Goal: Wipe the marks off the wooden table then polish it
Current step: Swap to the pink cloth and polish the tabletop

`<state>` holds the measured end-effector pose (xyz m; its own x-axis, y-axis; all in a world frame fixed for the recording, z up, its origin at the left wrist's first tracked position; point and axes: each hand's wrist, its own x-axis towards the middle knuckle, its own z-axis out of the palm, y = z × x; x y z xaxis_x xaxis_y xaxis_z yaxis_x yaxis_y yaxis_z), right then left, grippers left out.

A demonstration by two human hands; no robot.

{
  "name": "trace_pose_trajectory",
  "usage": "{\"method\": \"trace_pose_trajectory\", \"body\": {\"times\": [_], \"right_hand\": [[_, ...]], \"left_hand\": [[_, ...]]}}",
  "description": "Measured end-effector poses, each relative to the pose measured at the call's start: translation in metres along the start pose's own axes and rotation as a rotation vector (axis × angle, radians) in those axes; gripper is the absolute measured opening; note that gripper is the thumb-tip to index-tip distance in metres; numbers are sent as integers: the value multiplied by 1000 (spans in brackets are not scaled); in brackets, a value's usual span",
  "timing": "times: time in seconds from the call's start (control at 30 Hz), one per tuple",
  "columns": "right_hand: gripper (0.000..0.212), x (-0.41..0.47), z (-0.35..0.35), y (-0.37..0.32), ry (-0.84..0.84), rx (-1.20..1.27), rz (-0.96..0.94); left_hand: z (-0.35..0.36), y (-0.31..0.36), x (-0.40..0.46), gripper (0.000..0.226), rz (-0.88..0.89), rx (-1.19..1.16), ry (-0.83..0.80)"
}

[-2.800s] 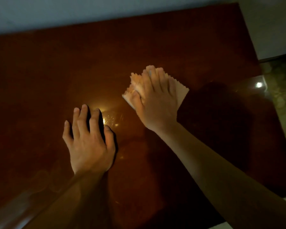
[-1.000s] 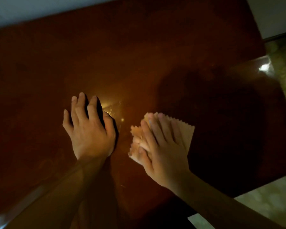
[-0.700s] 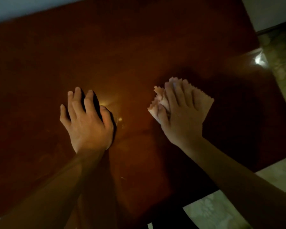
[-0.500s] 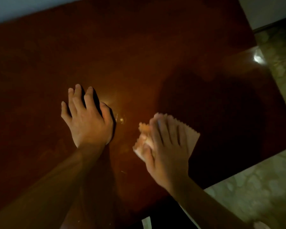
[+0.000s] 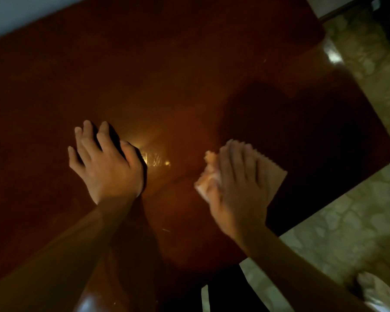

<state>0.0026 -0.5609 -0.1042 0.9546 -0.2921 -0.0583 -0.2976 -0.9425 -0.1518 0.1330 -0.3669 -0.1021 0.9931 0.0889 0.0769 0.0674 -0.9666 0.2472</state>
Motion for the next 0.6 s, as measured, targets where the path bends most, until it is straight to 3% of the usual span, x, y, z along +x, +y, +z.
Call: {"method": "trace_pose_trajectory", "body": {"times": [0.2, 0.4, 0.6], "right_hand": [[63, 3, -2, 8, 9, 82, -184], [68, 49, -15, 57, 103, 79, 133], [69, 36, -7, 36, 134, 1, 123]], "left_hand": [[1, -1, 1, 53, 8, -4, 1], [0, 0, 0, 53, 19, 9, 2], [1, -2, -1, 53, 20, 5, 7]]}}
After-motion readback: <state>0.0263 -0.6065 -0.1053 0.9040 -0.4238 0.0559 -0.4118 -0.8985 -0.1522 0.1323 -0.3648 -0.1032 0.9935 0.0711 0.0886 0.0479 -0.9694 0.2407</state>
